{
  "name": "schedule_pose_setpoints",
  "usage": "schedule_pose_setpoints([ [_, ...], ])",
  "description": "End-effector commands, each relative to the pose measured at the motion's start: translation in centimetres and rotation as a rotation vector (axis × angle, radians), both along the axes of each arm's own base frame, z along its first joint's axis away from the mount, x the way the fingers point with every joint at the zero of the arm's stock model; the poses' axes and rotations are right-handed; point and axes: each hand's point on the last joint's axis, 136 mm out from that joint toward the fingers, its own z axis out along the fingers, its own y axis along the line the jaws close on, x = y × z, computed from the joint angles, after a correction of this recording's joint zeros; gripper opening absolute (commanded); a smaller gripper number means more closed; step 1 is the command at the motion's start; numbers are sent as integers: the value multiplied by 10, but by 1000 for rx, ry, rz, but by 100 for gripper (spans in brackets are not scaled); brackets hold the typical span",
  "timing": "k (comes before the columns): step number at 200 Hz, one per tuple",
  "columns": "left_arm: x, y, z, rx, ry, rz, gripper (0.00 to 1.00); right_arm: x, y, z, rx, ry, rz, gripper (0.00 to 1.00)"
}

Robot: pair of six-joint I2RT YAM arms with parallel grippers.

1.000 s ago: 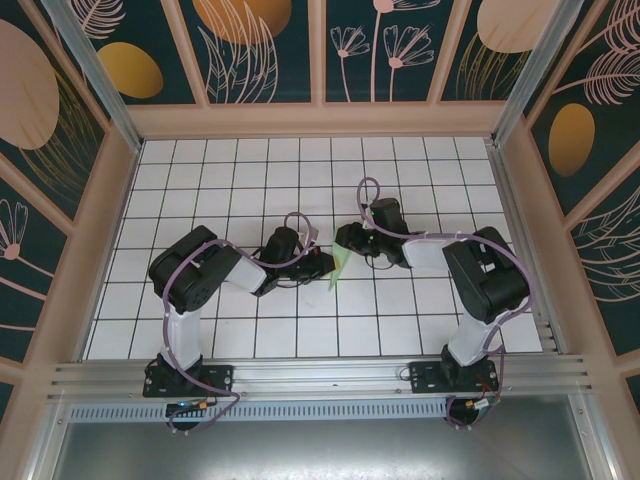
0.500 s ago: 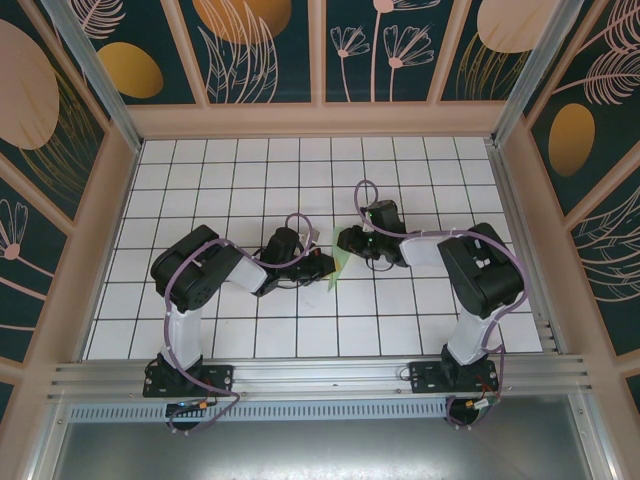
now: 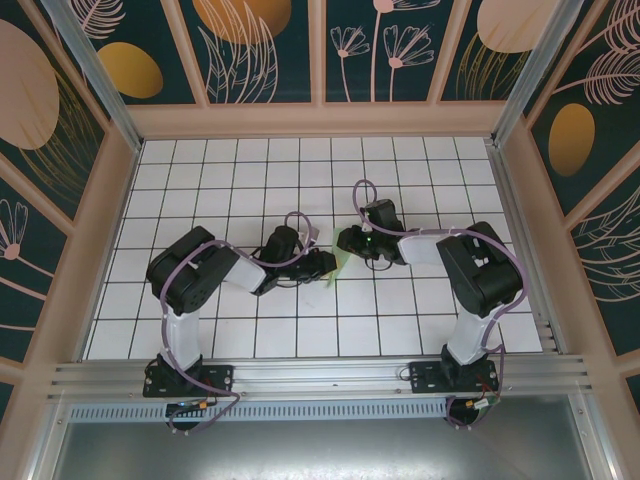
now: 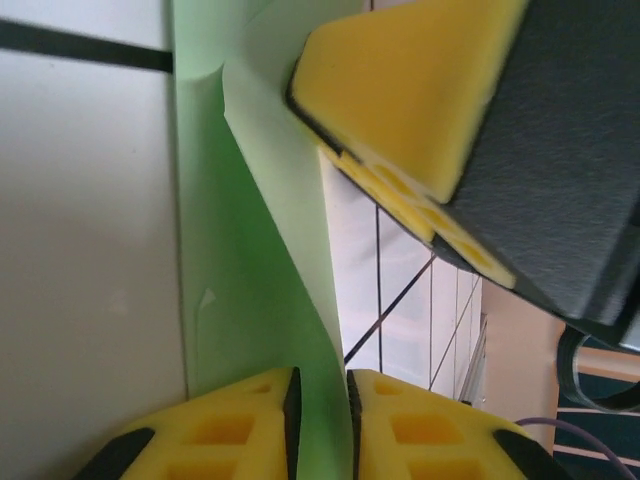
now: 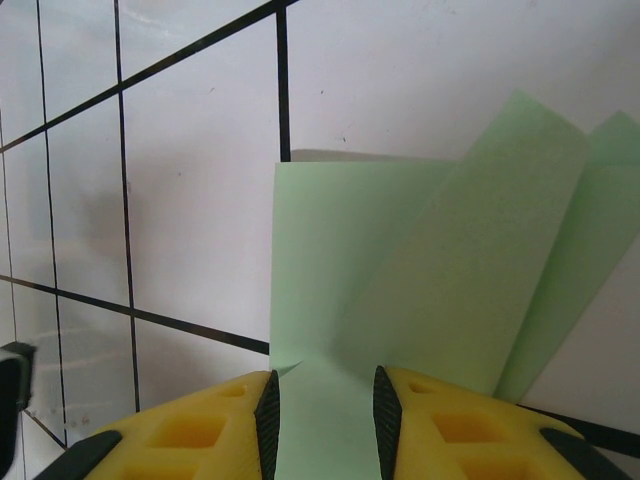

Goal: Fold a paper plane with a square sheet of paper (fold left side to right side)
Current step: Fold the wing for the fifth time at the center of the table.

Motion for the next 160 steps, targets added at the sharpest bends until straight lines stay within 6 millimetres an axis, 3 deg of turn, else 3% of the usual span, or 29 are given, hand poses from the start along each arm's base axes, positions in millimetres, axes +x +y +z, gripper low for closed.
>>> schedule_pose_setpoints([
  [1,1,11,14,47,-52,14,28,-12,-22,-31,-95,85,-57,35],
  [23,-2,19,21,81,-69,23,29,-11,-21,-30,-89,83,-53,35],
  [40,-5,20,27,75,-76,14,26,-11,-20,-30,-86,84,-52,35],
  [68,-13,9,39,23,-80,-44,16,-11,-20,-30,-86,82,-50,35],
  [85,-15,-1,43,5,-86,-83,15,-11,-19,-30,-86,83,-48,35],
  [114,-16,-12,38,-4,-73,-114,14,-11,-18,-29,-85,83,-45,35],
  [160,-16,-11,23,24,-50,-122,16,-12,-20,-30,-92,86,-46,35],
])
